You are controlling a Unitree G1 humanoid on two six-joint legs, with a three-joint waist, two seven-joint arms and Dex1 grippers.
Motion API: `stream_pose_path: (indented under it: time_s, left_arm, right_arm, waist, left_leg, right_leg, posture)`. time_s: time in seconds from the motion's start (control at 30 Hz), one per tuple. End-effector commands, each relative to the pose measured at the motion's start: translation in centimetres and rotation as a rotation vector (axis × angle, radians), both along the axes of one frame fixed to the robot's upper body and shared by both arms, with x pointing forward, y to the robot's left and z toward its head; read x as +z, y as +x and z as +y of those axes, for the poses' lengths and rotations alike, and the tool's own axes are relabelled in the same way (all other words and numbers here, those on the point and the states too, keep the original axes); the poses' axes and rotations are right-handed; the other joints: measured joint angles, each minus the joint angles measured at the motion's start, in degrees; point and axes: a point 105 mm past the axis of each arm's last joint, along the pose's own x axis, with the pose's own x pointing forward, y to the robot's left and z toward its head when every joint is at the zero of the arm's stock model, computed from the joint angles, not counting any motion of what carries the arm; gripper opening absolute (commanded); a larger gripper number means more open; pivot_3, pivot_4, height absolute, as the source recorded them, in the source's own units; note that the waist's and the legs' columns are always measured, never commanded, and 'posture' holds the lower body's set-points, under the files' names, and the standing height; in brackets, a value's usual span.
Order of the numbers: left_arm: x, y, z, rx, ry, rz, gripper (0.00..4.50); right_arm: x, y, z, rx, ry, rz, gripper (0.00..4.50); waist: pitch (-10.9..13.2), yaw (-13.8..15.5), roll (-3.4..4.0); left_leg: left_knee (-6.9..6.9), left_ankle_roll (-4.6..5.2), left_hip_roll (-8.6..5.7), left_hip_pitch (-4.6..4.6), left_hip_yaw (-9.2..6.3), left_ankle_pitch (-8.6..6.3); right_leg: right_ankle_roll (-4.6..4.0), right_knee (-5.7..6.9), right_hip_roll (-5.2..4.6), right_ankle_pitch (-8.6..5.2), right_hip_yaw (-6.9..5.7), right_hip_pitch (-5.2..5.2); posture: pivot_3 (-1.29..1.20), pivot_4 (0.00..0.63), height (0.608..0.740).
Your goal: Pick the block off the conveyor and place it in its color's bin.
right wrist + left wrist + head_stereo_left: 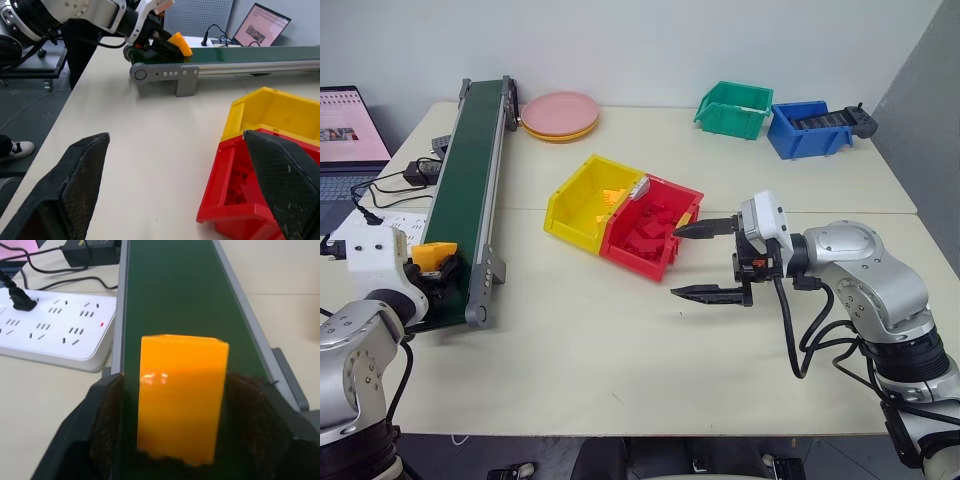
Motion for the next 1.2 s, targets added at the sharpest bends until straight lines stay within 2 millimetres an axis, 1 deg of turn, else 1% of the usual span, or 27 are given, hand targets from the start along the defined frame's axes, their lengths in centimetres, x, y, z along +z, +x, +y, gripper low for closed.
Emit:
stream_pose_path:
  time_s: [0.03, 0.17, 0.27, 0.33, 0.43, 0.53, 0.57, 0.6, 0.63, 0.7, 0.73, 0.8, 0.87, 0.93, 1.07, 1.17, 1.2]
  left_arm:
    - [1.1, -0.2, -1.0, -0.021, 0.033, -0.041, 2.21]
    - [1.8, -0.3, -2.0, -0.032, 0.072, -0.065, 1.54]
    - [2.6, -0.2, -2.9, -0.054, 0.067, -0.092, 1.54]
    - [3.7, 0.1, -4.0, -0.092, 0.108, -0.121, 1.54]
    - [5.9, 1.6, -7.7, -0.262, 0.095, -0.180, 1.54]
    - [7.1, 3.0, -11.0, -0.434, 0.086, -0.189, 1.54]
    - [7.3, 3.6, -11.6, -0.465, 0.090, -0.189, 1.54]
    - [7.5, 4.5, -12.2, -0.492, 0.099, -0.191, 1.54]
    - [7.6, 5.1, -12.6, -0.507, 0.105, -0.192, 1.54]
    - [7.8, 6.2, -13.0, -0.529, 0.115, -0.193, 1.54]
    - [7.9, 7.0, -13.7, -0.552, 0.109, -0.198, 1.54]
    - [7.9, 9.2, -15.3, -0.601, 0.114, -0.205, 1.54]
    - [7.6, 10.7, -15.8, -0.608, 0.132, -0.201, 1.54]
    - [7.3, 11.7, -16.0, -0.618, 0.136, -0.197, 1.54]
    - [7.1, 12.6, -16.9, -0.665, 0.135, -0.210, 1.54]
    - [7.0, 13.0, -16.9, -0.672, 0.145, -0.216, 1.54]
    - [7.0, 13.1, -16.8, -0.669, 0.145, -0.217, 1.89]
  right_arm:
    - [1.7, -0.7, 0.4, 0.040, 0.019, -0.060, 4.50]
    - [2.0, -0.7, 0.4, 0.044, 0.022, -0.060, 4.50]
    - [2.3, -0.7, 0.4, 0.050, 0.029, -0.054, 4.50]
    - [2.5, -0.6, 0.3, 0.050, 0.031, -0.055, 4.50]
    - [2.8, -0.5, 0.2, 0.035, 0.026, -0.069, 4.50]
    - [3.2, -0.4, -0.1, -0.002, 0.013, -0.086, 4.50]
    - [3.3, -0.3, -0.3, -0.025, 0.005, -0.087, 4.50]
    - [3.3, 0.1, -0.8, -0.089, -0.011, -0.087, 4.50]
    - [3.4, 0.5, -1.1, -0.135, -0.021, -0.086, 4.50]
    - [3.6, 0.5, -1.4, -0.170, -0.020, -0.077, 4.50]
    - [4.1, 0.5, -1.6, -0.188, -0.005, -0.075, 4.50]
    - [5.3, 0.4, -1.8, -0.233, 0.050, -0.094, 4.50]
    - [6.0, 0.3, -1.8, -0.260, 0.083, -0.108, 4.50]
    - [6.0, 0.2, -1.8, -0.281, 0.097, -0.109, 4.50]
    - [5.9, 0.3, -2.2, -0.322, 0.102, -0.122, 4.50]
    - [5.9, 0.2, -2.3, -0.334, 0.107, -0.126, 4.50]
    - [5.8, 0.2, -2.3, -0.337, 0.107, -0.128, 4.50]
  waist:
    - [0.0, 0.0, 0.00]
    - [0.0, 0.0, 0.00]
    - [0.0, 0.0, 0.00]
    - [0.0, 0.0, 0.00]
    - [0.0, 0.3, -0.03]
    - [0.0, 0.7, -0.05]
    - [0.0, 0.7, -0.05]
    - [0.0, 0.7, -0.04]
    - [0.0, 0.7, -0.01]
    - [0.0, 0.6, -0.02]
    - [0.0, 0.5, 0.00]
    - [0.0, 0.2, 0.00]
    - [0.0, 0.6, 0.01]
    - [0.0, 0.6, 0.01]
    - [0.0, 0.0, 0.01]
    - [0.0, 0.0, 0.01]
    - [0.0, 0.0, 0.01]
  left_leg:
    - [0.00, 0.00, 0.00, 0.00, 0.00, 0.00]
    - [-0.01, 0.00, 0.00, 0.00, 0.00, 0.00]
    - [-0.01, 0.00, -0.01, -0.01, 0.01, 0.00]
    - [-0.01, 0.00, -0.01, -0.01, 0.00, 0.00]
    - [-0.01, 0.00, -0.02, -0.01, -0.01, 0.00]
    - [0.03, -0.01, -0.04, -0.06, -0.06, 0.01]
    - [0.03, -0.01, -0.06, -0.06, -0.04, 0.01]
    - [0.02, -0.02, -0.06, -0.12, -0.06, 0.01]
    - [0.02, -0.02, -0.05, -0.10, -0.01, 0.01]
    - [0.01, -0.02, -0.06, -0.11, -0.02, 0.01]
    - [0.00, -0.02, -0.05, -0.11, 0.00, 0.01]
    - [0.01, -0.01, -0.03, -0.11, 0.05, 0.01]
    - [0.04, -0.01, -0.06, -0.14, -0.02, 0.02]
    - [0.04, -0.01, -0.06, -0.13, -0.04, 0.02]
    - [0.04, -0.01, -0.06, -0.22, 0.11, 0.02]
    - [0.06, -0.01, -0.05, -0.39, 0.09, 0.02]
    - [0.06, -0.01, -0.05, -0.39, 0.09, 0.02]
  right_leg:
    - [0.00, 0.00, -0.01, 0.00, 0.00, 0.00]
    - [0.00, 0.00, -0.01, 0.00, -0.01, 0.00]
    - [0.00, -0.01, -0.01, 0.00, 0.00, 0.00]
    - [0.00, 0.00, -0.01, 0.00, -0.01, 0.00]
    - [0.00, 0.01, -0.01, 0.00, -0.03, 0.01]
    - [0.00, 0.01, -0.02, 0.00, -0.08, 0.03]
    - [0.00, 0.00, -0.02, 0.00, -0.06, 0.03]
    - [0.00, -0.04, -0.02, 0.00, -0.09, 0.00]
    - [0.00, -0.02, -0.02, 0.00, -0.05, 0.00]
    - [0.00, -0.03, -0.02, 0.00, -0.06, -0.03]
    - [0.00, -0.05, -0.02, 0.00, -0.03, -0.03]
    - [0.00, -0.03, -0.01, 0.00, 0.00, -0.07]
    - [0.00, 0.03, 0.00, 0.00, -0.10, -0.07]
    - [0.00, 0.01, 0.01, 0.00, -0.07, -0.04]
    - [0.00, -0.07, 0.00, 0.00, 0.05, -0.13]
    - [0.00, -0.06, -0.01, 0.00, 0.02, -0.28]
    - [0.00, -0.04, -0.01, 0.00, 0.02, -0.30]
  posture:
    - [0.00, 0.150, 0.740]
    - [0.00, 0.150, 0.740]
    - [0.00, 0.150, 0.740]
    - [0.00, 0.150, 0.740]
    - [0.00, 0.150, 0.740]
    - [0.00, 0.150, 0.740]
    - [0.00, 0.150, 0.740]
    - [0.00, 0.150, 0.740]
    - [0.00, 0.150, 0.740]
    - [0.00, 0.150, 0.740]
    - [0.00, 0.150, 0.740]
    - [0.00, 0.150, 0.740]
    - [0.00, 0.150, 0.740]
    - [0.00, 0.150, 0.740]
    - [0.00, 0.150, 0.740]
    - [0.00, 0.150, 0.740]
    - [0.00, 0.150, 0.740]
